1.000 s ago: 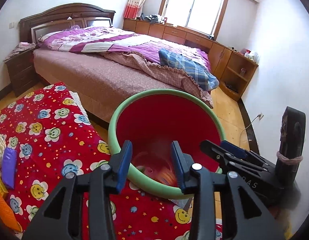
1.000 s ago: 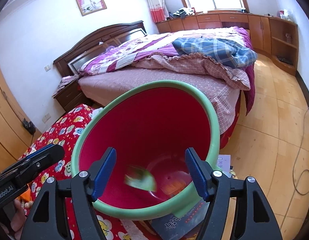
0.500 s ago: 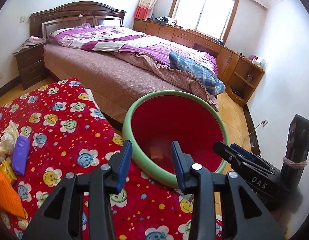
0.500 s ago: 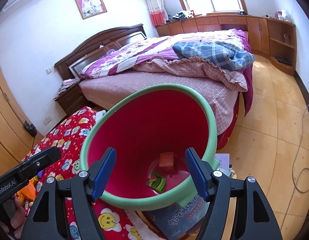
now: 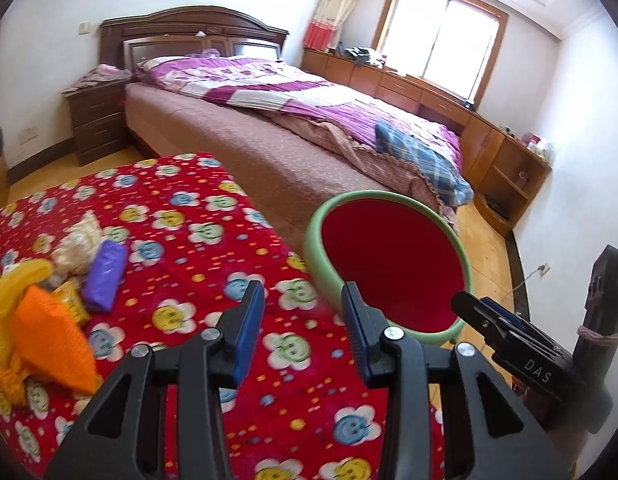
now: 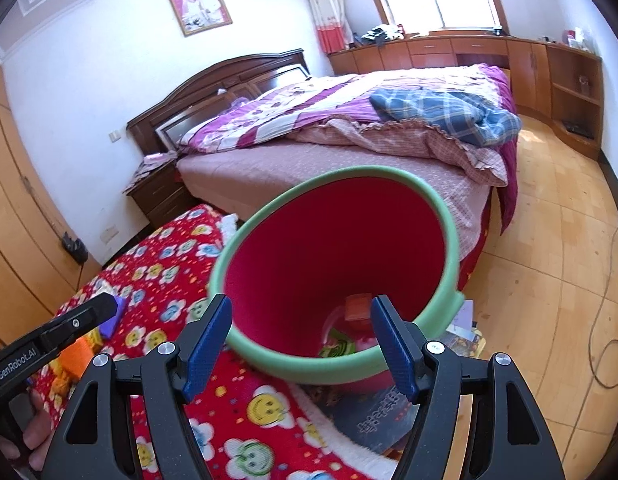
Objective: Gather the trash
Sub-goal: 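Move the left gripper back over the bed toward the orange foam net, then grasp the orange foam fruit net with the left gripper and lift it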
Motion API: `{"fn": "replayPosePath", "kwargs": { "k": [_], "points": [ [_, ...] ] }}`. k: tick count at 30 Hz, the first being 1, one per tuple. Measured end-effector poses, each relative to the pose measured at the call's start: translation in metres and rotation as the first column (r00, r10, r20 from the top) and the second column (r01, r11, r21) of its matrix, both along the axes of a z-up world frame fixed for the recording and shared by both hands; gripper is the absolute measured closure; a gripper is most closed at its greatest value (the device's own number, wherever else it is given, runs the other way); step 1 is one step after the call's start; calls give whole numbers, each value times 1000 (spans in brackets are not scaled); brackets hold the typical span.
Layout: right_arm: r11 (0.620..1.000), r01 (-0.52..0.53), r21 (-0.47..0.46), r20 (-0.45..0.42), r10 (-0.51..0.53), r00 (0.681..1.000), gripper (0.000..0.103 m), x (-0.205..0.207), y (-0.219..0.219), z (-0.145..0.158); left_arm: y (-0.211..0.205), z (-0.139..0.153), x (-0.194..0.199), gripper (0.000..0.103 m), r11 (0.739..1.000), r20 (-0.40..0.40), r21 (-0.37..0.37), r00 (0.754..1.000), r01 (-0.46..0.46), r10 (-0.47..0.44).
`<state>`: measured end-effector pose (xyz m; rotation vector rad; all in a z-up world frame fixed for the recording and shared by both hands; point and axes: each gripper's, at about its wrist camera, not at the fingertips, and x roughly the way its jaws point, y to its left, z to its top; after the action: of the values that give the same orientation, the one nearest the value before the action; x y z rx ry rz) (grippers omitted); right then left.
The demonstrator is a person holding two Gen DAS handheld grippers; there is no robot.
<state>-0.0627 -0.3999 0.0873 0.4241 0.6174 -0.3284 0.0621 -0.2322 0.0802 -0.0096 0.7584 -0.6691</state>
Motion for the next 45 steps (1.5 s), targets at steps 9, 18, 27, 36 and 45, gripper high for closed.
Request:
{"fn": "replayPosePath", "kwargs": {
  "k": [9,18,27,36,45],
  "points": [
    [998,-68,11,-14,69,998,30,4,30,-2,55,3,-4,63,993,16,14,993,-121,120],
    [993,-115,16,-45,115,992,30,12,56,-13,112,-3,7,63,972,20,67,974,-225,224],
    [988,-153,22,-83,154,985,30,18,76,-26,176,-21,17,63,925,11,114,931,-363,364],
    [980,-199,16,-134,199,971,30,26,97,-38,219,-52,32,60,882,-45,186,893,-433,448],
    [974,-227,15,-165,226,960,30,34,110,-47,229,-82,54,51,880,-139,198,877,-431,460]
  ]
}}
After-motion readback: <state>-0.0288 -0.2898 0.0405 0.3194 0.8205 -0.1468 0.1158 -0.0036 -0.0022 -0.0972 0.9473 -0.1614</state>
